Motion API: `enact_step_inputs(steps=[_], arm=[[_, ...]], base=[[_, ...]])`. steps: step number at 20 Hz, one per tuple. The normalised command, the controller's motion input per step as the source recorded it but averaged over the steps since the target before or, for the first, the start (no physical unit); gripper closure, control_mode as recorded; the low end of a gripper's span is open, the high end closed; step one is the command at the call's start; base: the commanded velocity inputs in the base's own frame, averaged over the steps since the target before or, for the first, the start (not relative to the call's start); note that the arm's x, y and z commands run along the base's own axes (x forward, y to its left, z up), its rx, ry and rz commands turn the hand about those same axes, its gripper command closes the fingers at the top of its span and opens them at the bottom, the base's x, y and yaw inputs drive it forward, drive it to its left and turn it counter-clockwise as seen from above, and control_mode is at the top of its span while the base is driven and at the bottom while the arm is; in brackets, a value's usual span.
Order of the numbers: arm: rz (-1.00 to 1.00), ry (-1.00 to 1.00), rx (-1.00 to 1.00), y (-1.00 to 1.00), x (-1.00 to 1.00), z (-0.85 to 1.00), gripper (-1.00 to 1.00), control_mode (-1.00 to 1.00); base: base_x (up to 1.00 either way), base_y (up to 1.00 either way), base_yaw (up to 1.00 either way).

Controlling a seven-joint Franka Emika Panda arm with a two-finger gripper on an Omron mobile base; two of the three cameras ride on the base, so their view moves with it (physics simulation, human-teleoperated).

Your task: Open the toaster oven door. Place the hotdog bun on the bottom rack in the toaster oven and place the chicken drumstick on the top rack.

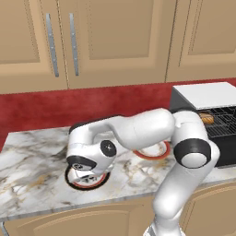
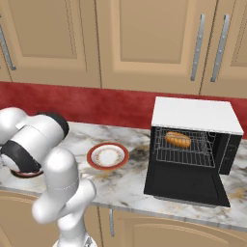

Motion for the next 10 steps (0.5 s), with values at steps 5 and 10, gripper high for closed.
enact_step_inputs(steps=[5,10], arm=[[-0.24,0.14,-0.15,0.03,0.09,0.67,-1.0,-1.0],[-0.19,0.1,-0.16,0.0,0.02,0.68,-1.0,-1.0]], base=[[0.0,0.0,0.0],[0.0,0.0,0.0]])
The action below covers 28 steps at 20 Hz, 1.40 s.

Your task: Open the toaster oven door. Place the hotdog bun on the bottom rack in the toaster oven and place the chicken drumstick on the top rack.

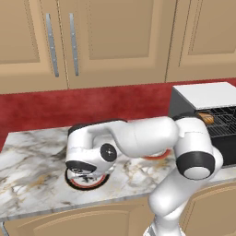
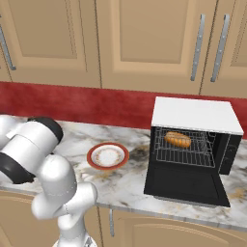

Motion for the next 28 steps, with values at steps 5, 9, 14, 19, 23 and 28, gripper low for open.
enact_step_inputs(steps=[5,9,14,19,23,28], arm=[[-0.14,0.15,-0.19,-0.03,0.04,0.67,-1.0,-1.0],[-0.13,0.23,-0.21,-0.05,0.14,0.62,-1.0,-1.0],[-0.15,0.18,-0.17,-0.05,0.17,0.56,-1.0,-1.0],[-0.19,0.22,-0.19,-0.03,0.13,0.46,-1.0,-1.0],[-0.18,0.28,-0.25,0.0,0.1,0.28,-1.0,-1.0],[-0.12,0.21,-0.23,0.01,0.17,0.35,-1.0,-1.0]], base=[[0.0,0.0,0.0],[0.0,0.0,0.0],[0.0,0.0,0.0],[0.0,0.0,0.0],[0.0,0.0,0.0],[0.0,0.0,0.0]])
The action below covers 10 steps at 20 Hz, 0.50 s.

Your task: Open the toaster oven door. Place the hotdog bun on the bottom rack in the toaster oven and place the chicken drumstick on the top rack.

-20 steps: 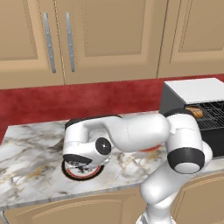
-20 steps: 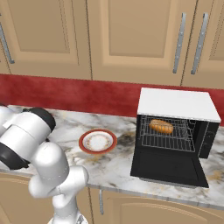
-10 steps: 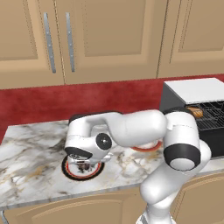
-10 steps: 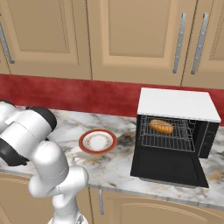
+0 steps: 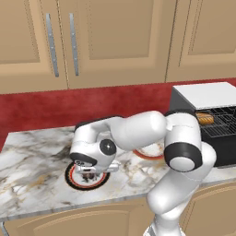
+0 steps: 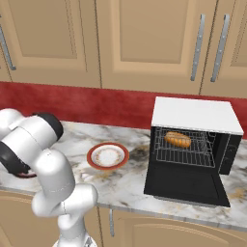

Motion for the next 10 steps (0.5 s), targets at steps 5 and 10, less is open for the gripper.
enact_step_inputs(steps=[5,10], arm=[[-0.07,0.14,-0.19,0.06,0.19,0.48,-1.0,-1.0],[-0.02,0.11,-0.17,0.22,0.22,0.5,-1.0,-1.0]], base=[[0.0,0.0,0.0],[0.0,0.0,0.0]])
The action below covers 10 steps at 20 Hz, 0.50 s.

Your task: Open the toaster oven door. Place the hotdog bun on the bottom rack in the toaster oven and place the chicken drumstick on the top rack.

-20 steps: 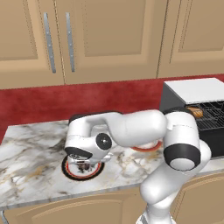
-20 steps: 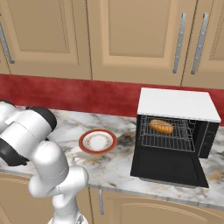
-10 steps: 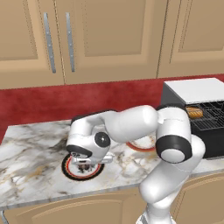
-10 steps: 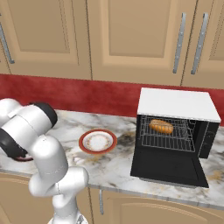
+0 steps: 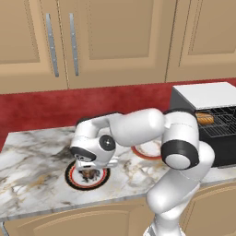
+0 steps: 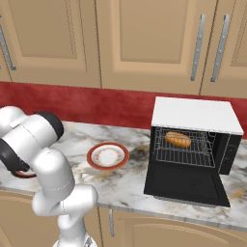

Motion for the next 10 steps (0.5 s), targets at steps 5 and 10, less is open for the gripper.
enact_step_inputs(steps=[5,10], arm=[[0.0,0.13,-0.19,0.32,0.18,0.39,-1.0,-1.0],[-0.02,0.13,-0.24,0.2,0.16,0.2,-1.0,-1.0]], base=[[0.0,0.0,0.0],[0.0,0.0,0.0]])
